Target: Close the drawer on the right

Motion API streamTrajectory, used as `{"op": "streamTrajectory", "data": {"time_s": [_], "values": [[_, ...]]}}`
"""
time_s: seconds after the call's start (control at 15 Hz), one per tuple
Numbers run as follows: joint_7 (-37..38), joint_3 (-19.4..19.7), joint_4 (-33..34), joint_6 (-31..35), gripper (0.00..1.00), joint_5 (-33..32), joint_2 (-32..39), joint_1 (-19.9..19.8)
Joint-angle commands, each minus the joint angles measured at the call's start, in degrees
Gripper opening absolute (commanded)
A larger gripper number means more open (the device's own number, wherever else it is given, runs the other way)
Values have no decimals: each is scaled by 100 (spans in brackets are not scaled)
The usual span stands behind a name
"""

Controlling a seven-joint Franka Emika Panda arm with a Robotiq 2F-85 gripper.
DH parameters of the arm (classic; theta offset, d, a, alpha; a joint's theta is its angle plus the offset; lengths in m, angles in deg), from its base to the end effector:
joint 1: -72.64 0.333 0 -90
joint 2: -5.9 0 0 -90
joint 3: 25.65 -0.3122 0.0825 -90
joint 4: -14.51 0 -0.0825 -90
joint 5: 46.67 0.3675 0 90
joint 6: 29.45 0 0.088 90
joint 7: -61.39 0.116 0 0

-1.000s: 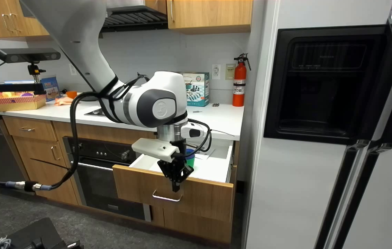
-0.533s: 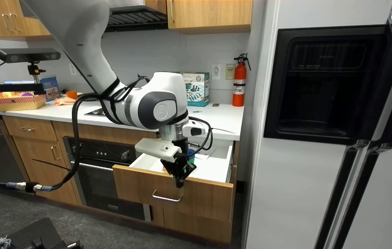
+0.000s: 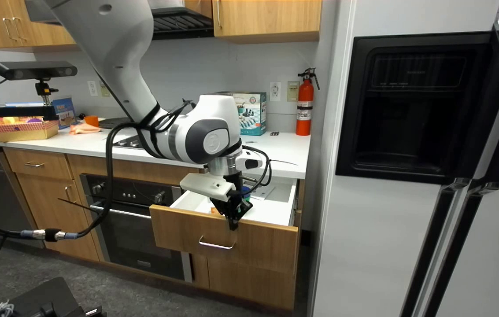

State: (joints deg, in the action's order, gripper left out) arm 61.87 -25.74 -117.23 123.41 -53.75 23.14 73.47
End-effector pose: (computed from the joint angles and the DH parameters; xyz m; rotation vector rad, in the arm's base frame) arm 0.5268 0.0116 0.2244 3.0759 0.1781 0.1054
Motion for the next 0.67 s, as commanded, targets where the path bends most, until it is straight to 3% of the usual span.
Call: {"op": "streamTrajectory", "data": {"time_s": [0.0, 0.6], "values": [[91, -67, 567, 43, 0, 196, 314, 75], [203, -240, 1680, -82, 0, 313, 714, 275]]}}
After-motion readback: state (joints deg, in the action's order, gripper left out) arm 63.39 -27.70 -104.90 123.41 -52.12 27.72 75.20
